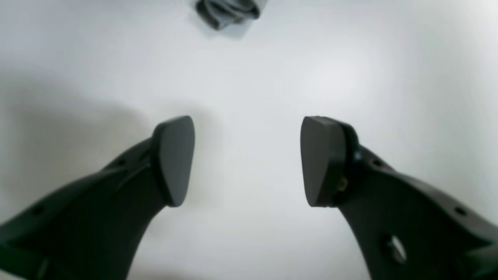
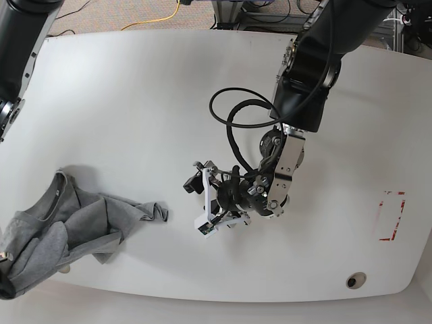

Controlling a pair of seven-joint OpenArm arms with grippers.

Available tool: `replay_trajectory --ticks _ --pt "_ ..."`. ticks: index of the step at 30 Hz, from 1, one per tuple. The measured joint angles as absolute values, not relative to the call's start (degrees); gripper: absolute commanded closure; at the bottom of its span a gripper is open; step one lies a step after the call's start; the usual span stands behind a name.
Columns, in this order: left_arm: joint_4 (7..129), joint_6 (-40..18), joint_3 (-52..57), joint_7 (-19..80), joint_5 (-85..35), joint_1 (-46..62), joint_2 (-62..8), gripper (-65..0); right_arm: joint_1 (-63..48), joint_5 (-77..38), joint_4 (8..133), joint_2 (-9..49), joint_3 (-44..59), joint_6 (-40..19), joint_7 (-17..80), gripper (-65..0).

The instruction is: Layout the t-shirt on the table in an organized manner, then fold the t-shirt properly

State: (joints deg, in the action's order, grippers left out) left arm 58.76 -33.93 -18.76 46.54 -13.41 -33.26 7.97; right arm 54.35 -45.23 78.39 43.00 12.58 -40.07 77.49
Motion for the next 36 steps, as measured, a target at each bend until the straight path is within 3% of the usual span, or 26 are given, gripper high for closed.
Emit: replay_trajectory --ticks 7,15,27,36 --pt "45.39 -28.47 -25.65 36.58 -22.65 -39.2 8.86 -40.6 50.15 -45.12 78.43 42.89 15.86 -40.07 77.28 0.0" --pt "38.44 -25.06 -27.09 29.8 -28.73 -42.89 8.49 -40.6 45.43 -45.1 81.54 42.37 16.08 -40.07 77.62 0.0" --pt "37.93 -24.86 -32.56 27.51 -32.05 -42.87 8.73 -40.3 37.82 -45.17 86.15 42.02 16.05 -40.07 77.25 0.0" --pt "45.25 -25.15 -32.73 28.75 -41.28 -41.71 4.01 -40.3 32.4 -49.19 86.21 35.0 15.77 -40.1 76.49 0.0"
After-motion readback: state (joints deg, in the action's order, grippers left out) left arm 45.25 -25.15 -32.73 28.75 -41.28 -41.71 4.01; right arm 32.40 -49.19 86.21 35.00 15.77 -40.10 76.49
